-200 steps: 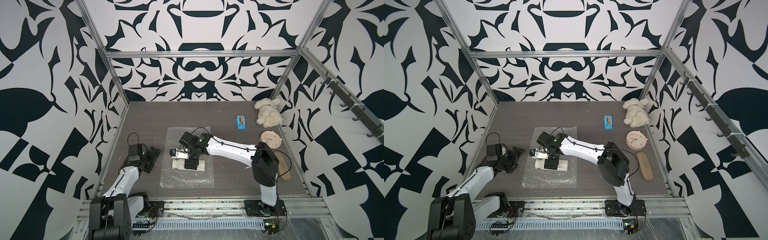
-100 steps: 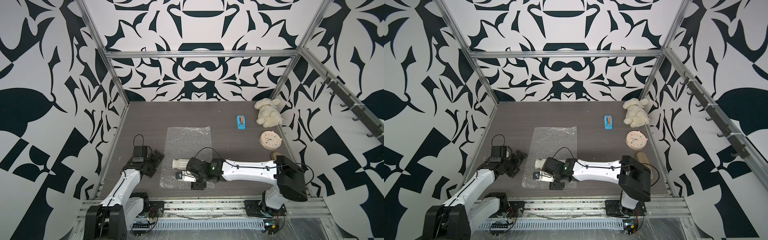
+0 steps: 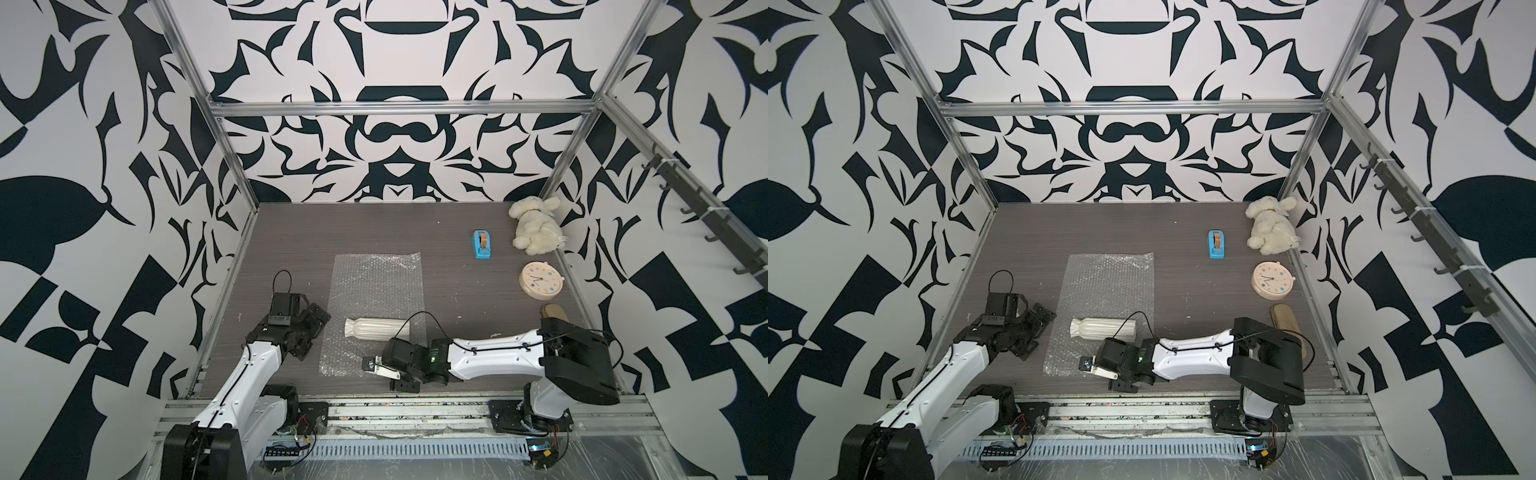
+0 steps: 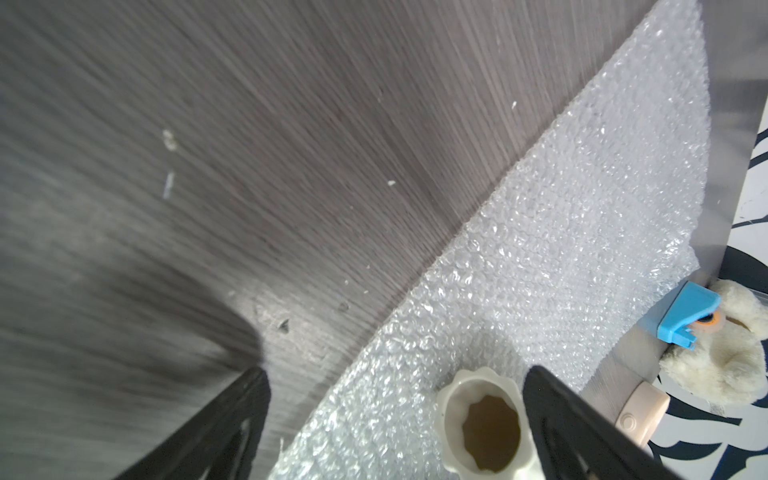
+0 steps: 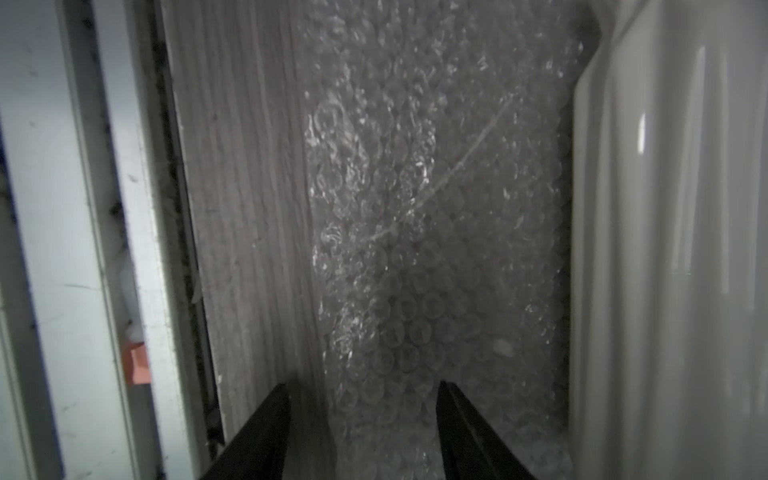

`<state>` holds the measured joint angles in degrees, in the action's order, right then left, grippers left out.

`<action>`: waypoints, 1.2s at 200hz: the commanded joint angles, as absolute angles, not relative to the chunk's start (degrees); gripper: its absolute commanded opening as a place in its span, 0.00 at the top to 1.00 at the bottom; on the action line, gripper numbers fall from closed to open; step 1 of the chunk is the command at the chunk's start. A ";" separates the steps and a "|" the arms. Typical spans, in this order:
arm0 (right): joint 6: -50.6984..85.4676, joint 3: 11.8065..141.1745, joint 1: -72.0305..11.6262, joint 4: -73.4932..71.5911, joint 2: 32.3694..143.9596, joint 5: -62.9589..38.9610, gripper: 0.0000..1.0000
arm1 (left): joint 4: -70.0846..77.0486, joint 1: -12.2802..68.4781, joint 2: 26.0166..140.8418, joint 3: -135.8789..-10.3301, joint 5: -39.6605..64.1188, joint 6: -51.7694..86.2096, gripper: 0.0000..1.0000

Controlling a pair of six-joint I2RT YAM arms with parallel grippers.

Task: Wrap vases in bubble wrap
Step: Wrap the vase in bubble wrap.

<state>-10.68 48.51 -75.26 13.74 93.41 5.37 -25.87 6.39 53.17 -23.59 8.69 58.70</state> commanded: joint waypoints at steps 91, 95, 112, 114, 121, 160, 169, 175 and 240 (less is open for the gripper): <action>-8.13 48.38 -75.41 14.20 92.80 6.26 0.87 | -30.10 6.60 50.19 -26.23 8.24 59.59 0.01; -8.15 48.57 -75.42 14.40 92.54 6.17 0.89 | -30.19 6.60 50.07 -26.30 8.26 59.59 0.00; -8.61 49.31 -75.28 14.77 91.24 5.52 0.94 | -30.65 6.59 48.86 -26.32 8.58 59.75 0.01; -8.74 49.42 -75.20 14.77 91.12 5.47 0.95 | -30.69 6.59 48.71 -26.33 8.60 59.83 0.01; -9.00 49.88 -74.91 15.05 90.77 4.94 0.97 | -30.87 6.59 48.11 -26.40 8.62 59.94 0.00; -9.97 53.26 -70.61 17.93 88.33 -0.17 1.00 | -31.68 6.59 45.83 -26.71 9.06 60.47 0.00; -10.41 54.01 -69.48 18.49 87.93 -1.38 1.00 | -31.81 6.59 45.40 -27.02 9.27 60.56 0.00; -10.65 54.50 -68.75 18.83 87.83 -2.10 1.00 | -31.96 6.59 45.15 -27.28 9.32 60.64 0.00; -13.33 58.87 -60.85 21.10 89.21 -8.63 1.00 | -32.84 7.20 43.39 -29.76 11.43 61.17 0.00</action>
